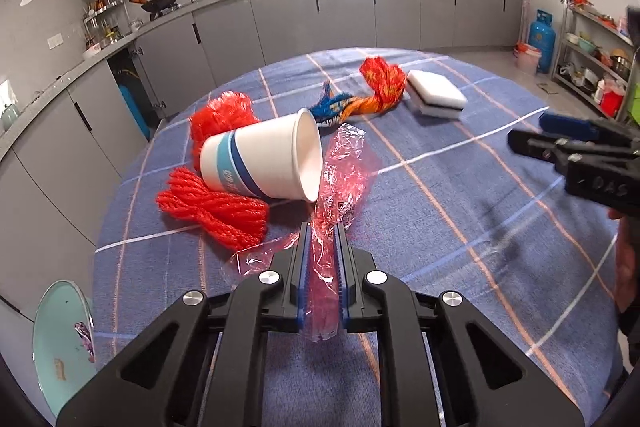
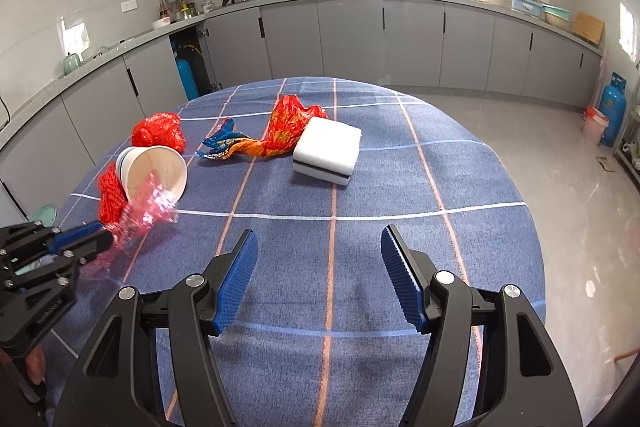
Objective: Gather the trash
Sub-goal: 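Grasp the white paper cup rim with the right tool while the left tool lifts the pink bag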
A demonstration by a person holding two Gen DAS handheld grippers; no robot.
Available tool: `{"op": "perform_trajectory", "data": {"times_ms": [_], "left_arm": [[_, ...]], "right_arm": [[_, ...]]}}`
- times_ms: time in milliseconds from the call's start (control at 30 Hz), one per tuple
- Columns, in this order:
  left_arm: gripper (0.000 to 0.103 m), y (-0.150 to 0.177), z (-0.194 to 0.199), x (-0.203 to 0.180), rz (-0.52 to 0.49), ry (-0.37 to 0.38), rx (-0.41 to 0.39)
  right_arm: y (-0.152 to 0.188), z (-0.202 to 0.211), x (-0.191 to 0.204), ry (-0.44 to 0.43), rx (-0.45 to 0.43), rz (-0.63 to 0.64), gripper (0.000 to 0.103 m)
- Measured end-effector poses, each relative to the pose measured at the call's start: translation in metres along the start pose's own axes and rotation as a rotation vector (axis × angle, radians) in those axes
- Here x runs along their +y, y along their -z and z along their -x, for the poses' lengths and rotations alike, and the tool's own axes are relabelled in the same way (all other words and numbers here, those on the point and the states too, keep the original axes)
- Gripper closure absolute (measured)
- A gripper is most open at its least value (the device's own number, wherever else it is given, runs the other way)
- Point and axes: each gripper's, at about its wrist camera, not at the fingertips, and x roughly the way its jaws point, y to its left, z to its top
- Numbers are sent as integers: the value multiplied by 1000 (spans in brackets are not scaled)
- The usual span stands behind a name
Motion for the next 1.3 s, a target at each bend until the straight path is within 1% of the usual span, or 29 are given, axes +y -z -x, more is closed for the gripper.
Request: {"op": "perform_trajectory", "data": {"times_ms": [200,300,467,533,700,900,1100,1133,1200,1267,1300], "left_arm": [[91,-7,36,14,34,-6,-80],[91,-8,53,27,55,-30,-117],[91,-7,71,53,94,-102,-169],[91,-7,72,63,104,-131,-173],[91,-2,64,95,178,-187,-157],[91,3,55,123,243,-238,-153],[91,12,58,135,265,-248,-154],[91,12,58,137,266,-248,-155],[91,13,58,139,269,-246,-154],[91,14,58,142,272,-248,-151],[91,15,58,144,274,-248,-150]], "right_arm": [[0,-1,14,-25,7,15,39],[-3,-3,27,-51,8,30,39],[-13,-9,54,-98,3,65,39],[-17,-12,67,-125,0,77,39],[-29,-23,95,-189,10,91,39],[-40,-42,123,-234,43,93,39],[-43,-62,142,-259,76,92,40],[-42,-65,143,-266,85,88,41],[-40,-72,144,-277,100,87,48],[-39,-76,147,-296,115,92,67],[-38,-76,148,-303,117,96,71]]}}
